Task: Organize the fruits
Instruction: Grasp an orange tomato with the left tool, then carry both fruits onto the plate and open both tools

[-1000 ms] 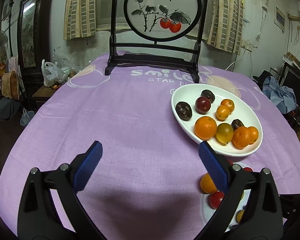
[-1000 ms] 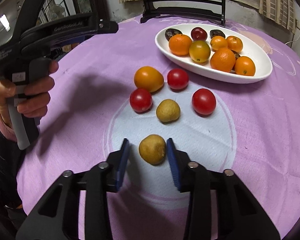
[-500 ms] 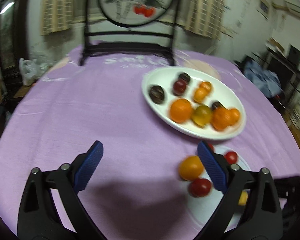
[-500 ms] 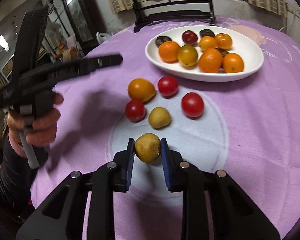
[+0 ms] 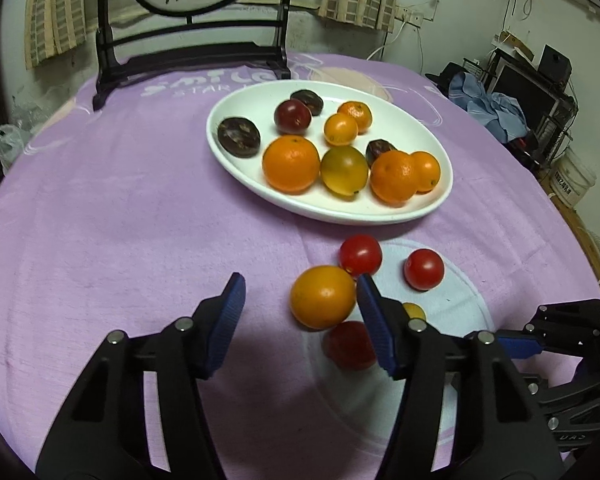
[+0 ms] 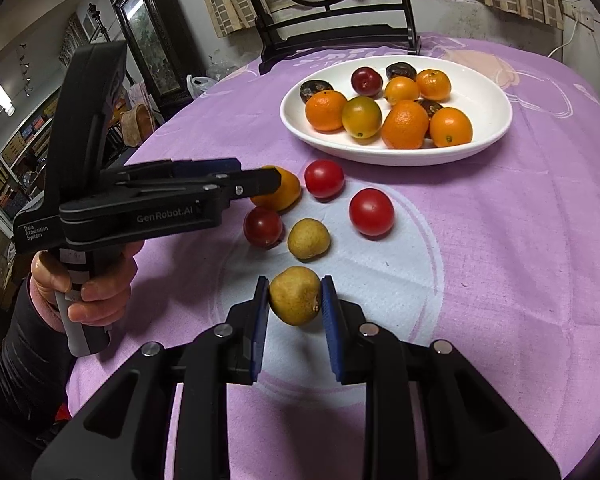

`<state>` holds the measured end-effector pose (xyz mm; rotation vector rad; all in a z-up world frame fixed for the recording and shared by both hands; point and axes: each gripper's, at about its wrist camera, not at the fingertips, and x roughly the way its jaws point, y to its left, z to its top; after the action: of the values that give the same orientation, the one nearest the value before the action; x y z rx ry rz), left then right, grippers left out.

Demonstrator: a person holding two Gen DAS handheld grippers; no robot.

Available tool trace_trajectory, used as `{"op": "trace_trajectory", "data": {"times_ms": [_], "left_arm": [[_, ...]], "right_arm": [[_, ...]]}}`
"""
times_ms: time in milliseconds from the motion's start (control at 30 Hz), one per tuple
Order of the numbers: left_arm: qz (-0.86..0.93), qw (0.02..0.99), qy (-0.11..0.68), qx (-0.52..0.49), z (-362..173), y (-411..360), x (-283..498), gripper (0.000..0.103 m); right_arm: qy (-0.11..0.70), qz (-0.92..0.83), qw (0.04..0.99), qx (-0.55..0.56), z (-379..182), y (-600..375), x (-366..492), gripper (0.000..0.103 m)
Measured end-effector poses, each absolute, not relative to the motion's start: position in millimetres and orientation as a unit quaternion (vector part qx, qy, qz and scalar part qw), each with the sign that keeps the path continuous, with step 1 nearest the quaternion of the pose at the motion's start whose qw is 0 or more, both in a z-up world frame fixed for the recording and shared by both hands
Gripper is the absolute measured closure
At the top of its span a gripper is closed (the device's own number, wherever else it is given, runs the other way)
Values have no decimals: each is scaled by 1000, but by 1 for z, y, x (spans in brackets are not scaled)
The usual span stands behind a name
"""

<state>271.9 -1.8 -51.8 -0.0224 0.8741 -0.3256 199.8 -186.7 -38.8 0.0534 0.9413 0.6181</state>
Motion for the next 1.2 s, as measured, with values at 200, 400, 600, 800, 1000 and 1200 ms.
{"op": "trace_trajectory", "data": {"times_ms": [200,400,600,800,1000,1200], "left_arm": [[-163,887,431,-13,-57,-7,277,46],[-176,879,443,-19,-62,-11,280,60],[-175,879,444,-9,-63,-16,278,64],[-168,882,439,-32,-58,-6,278,64],[-151,908,390,-38,-34,3,266,65],[-139,929,340,-35,-5,-3,274,65]], "right_arm": [[442,287,849,28,-37,-189,199,77],[443,281,851,30,-37,-191,200,77],[442,279,852,32,-37,-192,201,77],[432,288,854,34,-34,-192,200,77],[374,274,885,56,-19,-205,209,77],[303,214,921,119,-3,-226,250,77]]}}
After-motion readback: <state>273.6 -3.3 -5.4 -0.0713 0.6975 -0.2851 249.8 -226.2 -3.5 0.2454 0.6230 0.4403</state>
